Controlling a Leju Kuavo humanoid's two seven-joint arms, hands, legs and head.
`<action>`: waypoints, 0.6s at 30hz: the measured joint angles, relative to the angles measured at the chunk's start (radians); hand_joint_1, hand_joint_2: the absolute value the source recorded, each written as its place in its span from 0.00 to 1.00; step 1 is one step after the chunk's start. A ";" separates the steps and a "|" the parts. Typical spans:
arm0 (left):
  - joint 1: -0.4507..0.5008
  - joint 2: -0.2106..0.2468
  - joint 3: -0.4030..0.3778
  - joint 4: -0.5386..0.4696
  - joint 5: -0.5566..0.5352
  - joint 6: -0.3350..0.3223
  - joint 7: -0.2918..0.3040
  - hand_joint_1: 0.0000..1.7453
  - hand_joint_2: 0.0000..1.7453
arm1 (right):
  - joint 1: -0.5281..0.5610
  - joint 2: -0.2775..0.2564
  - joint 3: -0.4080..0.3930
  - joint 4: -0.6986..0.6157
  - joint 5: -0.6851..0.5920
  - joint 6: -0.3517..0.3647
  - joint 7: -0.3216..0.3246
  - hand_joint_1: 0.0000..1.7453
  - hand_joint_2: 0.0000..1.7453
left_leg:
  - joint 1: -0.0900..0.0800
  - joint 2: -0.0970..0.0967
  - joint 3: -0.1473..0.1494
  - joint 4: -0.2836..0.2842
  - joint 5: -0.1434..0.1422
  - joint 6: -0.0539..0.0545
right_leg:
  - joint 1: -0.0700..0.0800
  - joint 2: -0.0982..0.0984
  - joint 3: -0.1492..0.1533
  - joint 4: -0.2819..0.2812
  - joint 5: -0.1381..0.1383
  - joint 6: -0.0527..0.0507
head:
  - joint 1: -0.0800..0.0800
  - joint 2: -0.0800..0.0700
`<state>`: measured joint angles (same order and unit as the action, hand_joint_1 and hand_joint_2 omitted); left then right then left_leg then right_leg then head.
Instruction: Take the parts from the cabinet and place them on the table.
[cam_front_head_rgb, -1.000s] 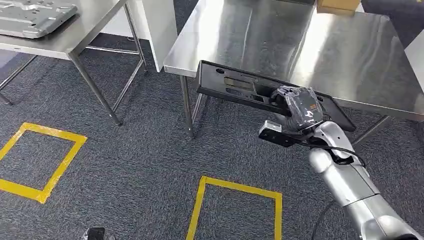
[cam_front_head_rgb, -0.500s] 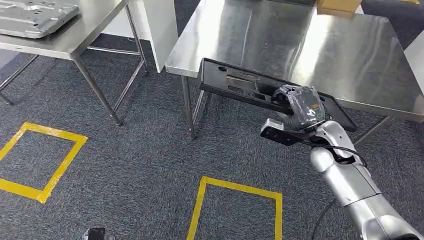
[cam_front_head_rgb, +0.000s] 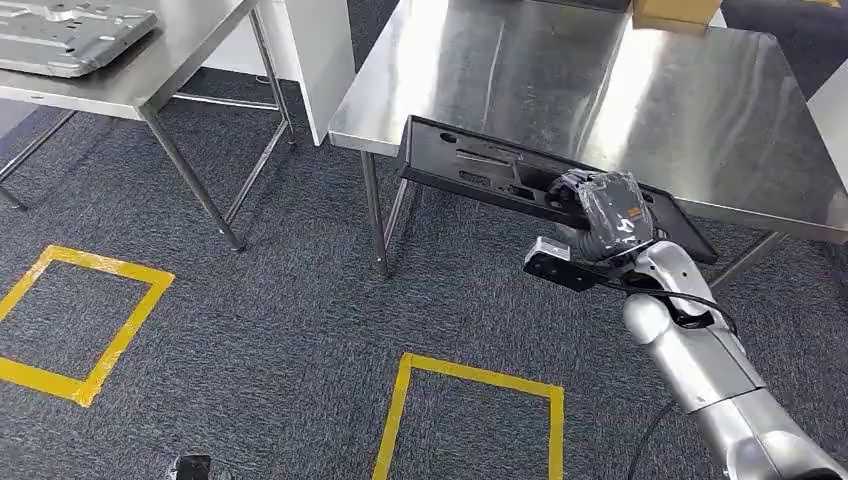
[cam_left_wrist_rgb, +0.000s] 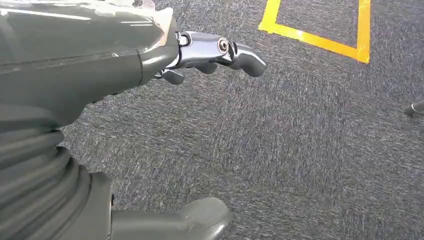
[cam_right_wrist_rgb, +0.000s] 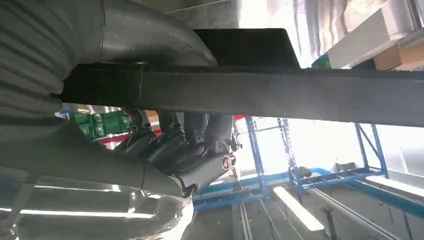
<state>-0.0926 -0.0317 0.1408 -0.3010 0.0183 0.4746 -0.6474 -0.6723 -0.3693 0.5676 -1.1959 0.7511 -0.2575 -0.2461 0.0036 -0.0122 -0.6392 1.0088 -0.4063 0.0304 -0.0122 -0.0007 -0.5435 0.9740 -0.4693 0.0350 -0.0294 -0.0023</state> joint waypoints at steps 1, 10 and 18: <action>0.000 0.000 0.000 0.000 0.000 0.000 0.000 0.00 1.00 | 0.000 0.000 0.000 0.000 0.000 0.000 0.000 0.84 1.00 | 0.000 0.000 0.000 0.000 0.000 0.000 | 0.000 0.000 0.000 0.000 0.000 0.000 | 0.000 0.000; 0.000 0.000 0.000 0.000 0.000 0.000 0.000 0.00 1.00 | 0.000 0.001 0.000 0.000 0.000 0.003 0.004 0.84 1.00 | 0.000 0.000 0.000 0.000 0.000 0.000 | 0.001 0.000 0.001 0.000 0.000 0.000 | 0.000 0.000; 0.000 0.001 0.000 0.000 0.003 0.000 0.000 0.00 1.00 | 0.000 0.003 -0.002 0.000 -0.002 0.006 0.010 0.84 1.00 | 0.011 0.006 0.030 -0.041 0.012 0.028 | -0.003 -0.001 0.007 -0.012 0.003 0.020 | 0.000 0.000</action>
<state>-0.0929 -0.0309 0.1404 -0.3010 0.0210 0.4746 -0.6474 -0.6726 -0.3658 0.5661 -1.1963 0.7496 -0.2510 -0.2357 0.0145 -0.0061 -0.6091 0.9674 -0.3948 0.0587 -0.0152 -0.0014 -0.5362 0.9621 -0.4667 0.0552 -0.0290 -0.0023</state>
